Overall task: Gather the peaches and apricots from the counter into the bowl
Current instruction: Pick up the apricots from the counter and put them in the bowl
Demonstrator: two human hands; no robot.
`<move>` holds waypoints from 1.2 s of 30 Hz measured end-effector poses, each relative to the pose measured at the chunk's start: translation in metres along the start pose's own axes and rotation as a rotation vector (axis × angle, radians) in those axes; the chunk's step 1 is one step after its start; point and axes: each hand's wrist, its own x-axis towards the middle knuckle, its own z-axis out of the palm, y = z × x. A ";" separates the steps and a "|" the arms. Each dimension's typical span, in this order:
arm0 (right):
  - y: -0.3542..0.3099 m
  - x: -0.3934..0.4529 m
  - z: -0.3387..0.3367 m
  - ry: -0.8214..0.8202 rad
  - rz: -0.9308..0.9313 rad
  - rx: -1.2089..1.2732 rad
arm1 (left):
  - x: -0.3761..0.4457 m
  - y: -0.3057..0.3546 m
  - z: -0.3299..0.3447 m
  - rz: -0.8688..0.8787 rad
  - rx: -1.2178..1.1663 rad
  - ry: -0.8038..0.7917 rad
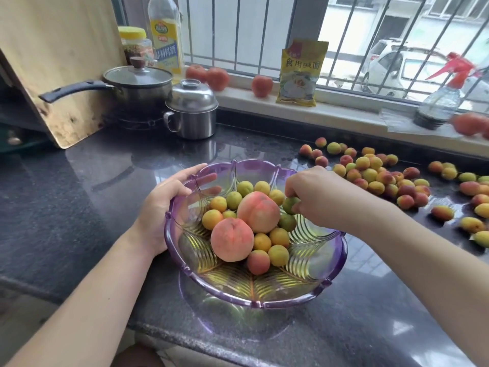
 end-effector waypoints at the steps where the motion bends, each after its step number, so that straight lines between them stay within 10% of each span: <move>1: -0.001 0.000 0.001 0.006 0.010 0.009 | 0.000 -0.001 0.000 0.000 0.008 0.004; 11: 0.005 -0.008 -0.001 0.036 -0.019 0.078 | -0.002 0.001 0.001 -0.002 0.002 0.011; 17: 0.074 -0.031 0.025 0.673 0.270 0.653 | -0.006 -0.001 0.004 0.023 0.027 0.069; 22: 0.119 -0.038 0.102 0.606 0.551 0.532 | -0.007 -0.006 0.020 0.051 0.054 0.113; 36: 0.126 -0.008 0.119 0.512 0.602 0.302 | -0.010 -0.026 0.051 0.069 0.042 0.151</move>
